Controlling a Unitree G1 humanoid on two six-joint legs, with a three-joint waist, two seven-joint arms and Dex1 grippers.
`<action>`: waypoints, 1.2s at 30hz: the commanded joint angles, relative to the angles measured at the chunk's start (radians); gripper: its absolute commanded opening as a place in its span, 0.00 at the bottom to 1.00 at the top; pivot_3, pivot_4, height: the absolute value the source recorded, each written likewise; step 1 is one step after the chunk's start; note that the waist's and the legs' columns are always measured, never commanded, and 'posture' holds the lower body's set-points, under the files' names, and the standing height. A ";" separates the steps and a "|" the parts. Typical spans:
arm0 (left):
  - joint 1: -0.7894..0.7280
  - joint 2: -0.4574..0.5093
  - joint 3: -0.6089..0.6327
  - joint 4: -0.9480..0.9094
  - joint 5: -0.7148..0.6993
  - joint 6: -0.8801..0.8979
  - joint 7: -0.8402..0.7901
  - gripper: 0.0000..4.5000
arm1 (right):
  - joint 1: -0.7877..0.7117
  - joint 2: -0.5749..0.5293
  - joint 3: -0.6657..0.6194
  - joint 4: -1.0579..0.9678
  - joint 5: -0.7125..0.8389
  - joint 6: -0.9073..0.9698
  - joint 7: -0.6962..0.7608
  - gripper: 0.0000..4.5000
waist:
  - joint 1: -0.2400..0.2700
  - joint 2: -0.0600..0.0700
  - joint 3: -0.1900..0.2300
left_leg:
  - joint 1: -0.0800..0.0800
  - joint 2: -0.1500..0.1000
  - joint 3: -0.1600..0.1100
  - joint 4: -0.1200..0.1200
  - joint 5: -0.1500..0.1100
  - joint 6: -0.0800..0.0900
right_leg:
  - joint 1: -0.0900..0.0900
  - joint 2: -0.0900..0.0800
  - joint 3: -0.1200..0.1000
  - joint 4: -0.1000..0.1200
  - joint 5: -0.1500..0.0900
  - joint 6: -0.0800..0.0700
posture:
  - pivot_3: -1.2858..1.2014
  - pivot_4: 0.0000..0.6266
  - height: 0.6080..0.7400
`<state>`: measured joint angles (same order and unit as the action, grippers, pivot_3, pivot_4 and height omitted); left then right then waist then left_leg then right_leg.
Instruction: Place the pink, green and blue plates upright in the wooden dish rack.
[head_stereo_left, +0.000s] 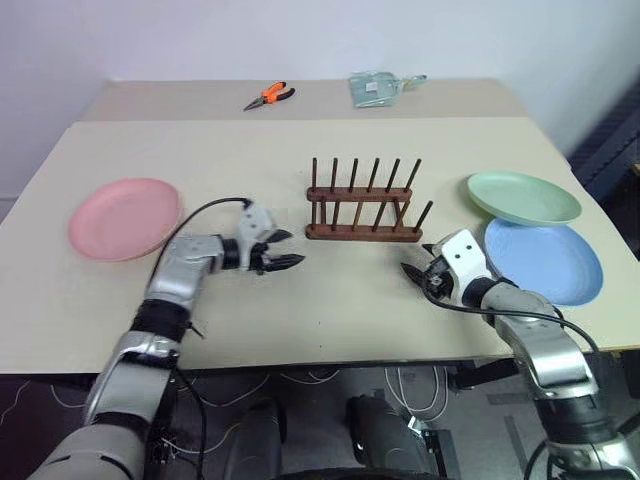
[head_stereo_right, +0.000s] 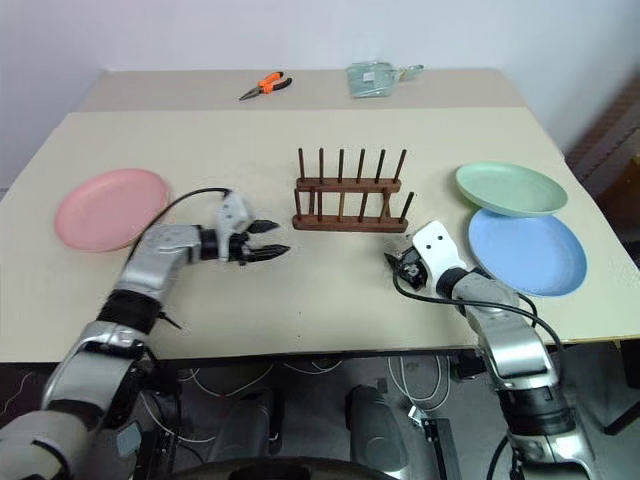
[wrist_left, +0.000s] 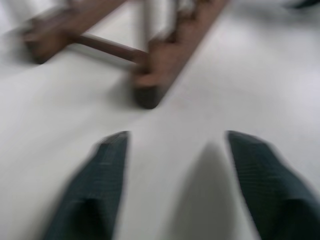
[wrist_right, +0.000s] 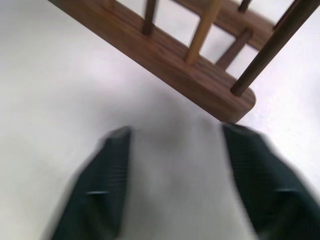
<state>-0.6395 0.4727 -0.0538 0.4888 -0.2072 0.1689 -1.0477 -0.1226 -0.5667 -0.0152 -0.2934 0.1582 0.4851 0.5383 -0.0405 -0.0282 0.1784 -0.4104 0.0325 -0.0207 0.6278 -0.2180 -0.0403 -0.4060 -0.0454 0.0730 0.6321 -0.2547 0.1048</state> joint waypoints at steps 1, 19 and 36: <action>-0.024 0.059 0.160 -0.085 -0.079 0.052 0.103 1.00 | 0.008 -0.020 -0.031 -0.116 0.027 0.018 0.016 0.97 | 0.000 0.000 0.000 | 0.000 0.000 0.000 0.001 0.000 0.000 | 0.000 0.000 0.000 0.000 0.000 0.000 | 0.52 0.24 0.94; 0.022 0.109 0.697 0.076 -0.189 0.354 1.001 1.00 | -0.085 -0.029 0.024 -0.121 0.081 0.054 0.094 0.99 | 0.026 -0.006 0.001 | 0.000 -0.001 0.000 0.001 0.000 -0.001 | 0.002 -0.002 -0.002 -0.001 0.002 0.003 | 0.52 0.24 0.94; -0.043 0.037 0.696 -0.023 -0.332 0.364 0.924 0.01 | -0.140 -0.036 -0.017 -0.116 0.009 0.011 0.033 1.00 | 0.027 -0.006 0.001 | 0.000 -0.001 0.000 0.001 0.000 -0.001 | 0.002 -0.002 -0.002 -0.002 0.001 0.002 | 0.52 0.24 0.94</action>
<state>-0.6380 0.5135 0.6713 0.5407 -0.5120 0.5788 -0.0640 -0.2280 -0.5891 -0.0006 -0.3657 0.1763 0.5161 0.5856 -0.0135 -0.0344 0.1793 -0.4102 0.0316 -0.0202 0.6283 -0.2179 -0.0413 -0.4044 -0.0472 0.0714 0.6303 -0.2544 0.1052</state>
